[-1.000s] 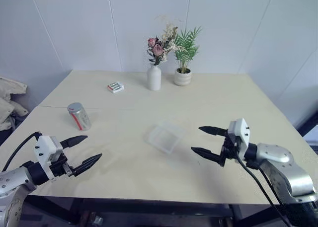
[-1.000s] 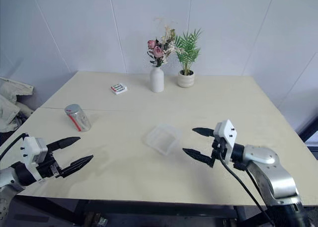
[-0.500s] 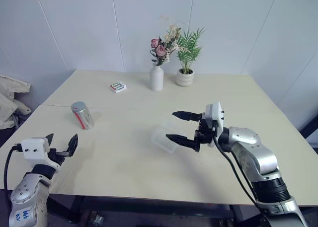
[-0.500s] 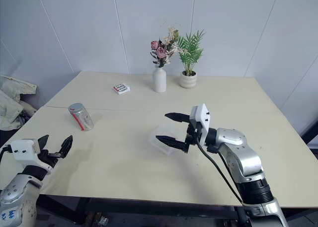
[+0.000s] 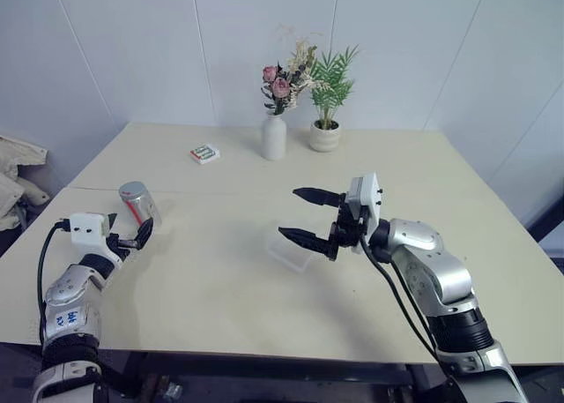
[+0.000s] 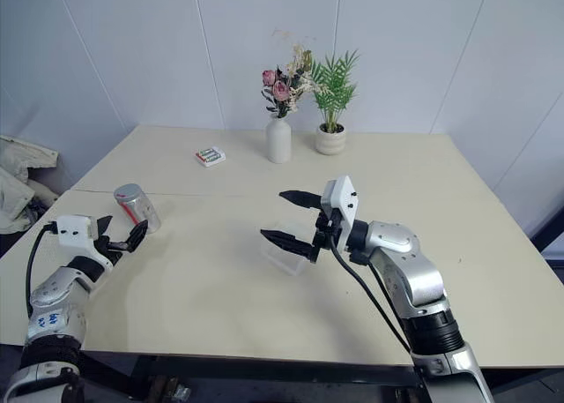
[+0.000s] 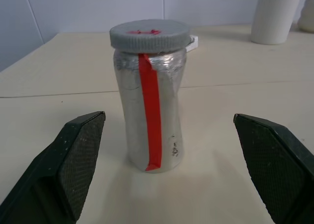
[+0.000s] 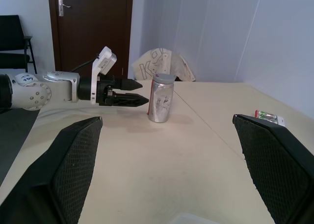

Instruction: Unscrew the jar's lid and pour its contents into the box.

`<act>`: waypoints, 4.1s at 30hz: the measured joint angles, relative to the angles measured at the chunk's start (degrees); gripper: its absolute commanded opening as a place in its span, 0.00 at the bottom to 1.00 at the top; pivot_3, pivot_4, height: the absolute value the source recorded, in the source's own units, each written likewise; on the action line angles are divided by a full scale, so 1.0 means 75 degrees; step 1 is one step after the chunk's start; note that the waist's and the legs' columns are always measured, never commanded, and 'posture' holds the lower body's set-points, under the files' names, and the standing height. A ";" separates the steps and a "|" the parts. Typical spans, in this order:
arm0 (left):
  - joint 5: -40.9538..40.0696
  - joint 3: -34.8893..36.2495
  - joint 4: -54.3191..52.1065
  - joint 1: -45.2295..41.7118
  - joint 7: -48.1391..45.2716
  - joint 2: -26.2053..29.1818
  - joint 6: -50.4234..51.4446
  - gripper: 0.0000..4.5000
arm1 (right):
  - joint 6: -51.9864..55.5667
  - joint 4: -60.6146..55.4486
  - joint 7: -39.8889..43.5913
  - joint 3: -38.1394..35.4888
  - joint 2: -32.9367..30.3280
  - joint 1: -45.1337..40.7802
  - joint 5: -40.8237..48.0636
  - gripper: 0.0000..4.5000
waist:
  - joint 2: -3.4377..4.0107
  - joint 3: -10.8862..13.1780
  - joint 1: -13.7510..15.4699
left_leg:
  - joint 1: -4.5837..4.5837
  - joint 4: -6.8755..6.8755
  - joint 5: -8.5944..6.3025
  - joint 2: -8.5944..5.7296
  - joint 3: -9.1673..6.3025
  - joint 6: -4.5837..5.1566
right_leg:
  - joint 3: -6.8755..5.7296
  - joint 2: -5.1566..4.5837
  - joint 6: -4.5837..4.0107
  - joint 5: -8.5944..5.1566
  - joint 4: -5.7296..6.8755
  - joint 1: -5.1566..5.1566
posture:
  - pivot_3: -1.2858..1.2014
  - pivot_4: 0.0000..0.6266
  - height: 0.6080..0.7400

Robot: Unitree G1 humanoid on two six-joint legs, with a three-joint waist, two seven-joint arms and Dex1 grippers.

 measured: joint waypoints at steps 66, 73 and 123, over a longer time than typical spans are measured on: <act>0.1017 -0.0577 0.3452 -0.2707 -0.0869 0.0396 -0.0921 0.47 | 0.0356 -0.0912 -0.1070 -0.0230 0.0036 0.0565 0.0189 1.00 | -0.0003 0.0001 0.0003 | -0.0005 0.0020 0.0001 -0.0001 0.0002 -0.0001 | -0.0002 0.0005 0.0008 0.0003 0.0021 0.0000 | 0.52 0.24 1.00; -0.0179 -0.1137 -0.0352 -0.1270 -0.4232 0.0142 0.0345 0.47 | 0.1316 -0.1542 -0.1231 -0.0221 -0.0064 0.0453 0.0721 1.00 | -0.0003 0.0001 -0.0093 | -0.0002 0.0007 -0.0001 0.0008 0.0015 0.0000 | 0.0021 0.0009 0.0004 0.0000 0.0020 -0.0006 | 0.52 0.24 1.00; -0.1299 -0.2752 -0.4623 0.0028 -0.5790 -0.0162 0.2575 0.47 | 0.4633 -0.1476 -0.2810 0.1475 0.0982 -0.1283 0.0051 1.00 | -0.0002 0.0001 -0.0183 | -0.0048 0.0025 0.0000 0.0011 0.0023 0.0006 | 0.0039 0.0013 -0.0008 -0.0002 0.0050 -0.0079 | 0.52 0.24 1.00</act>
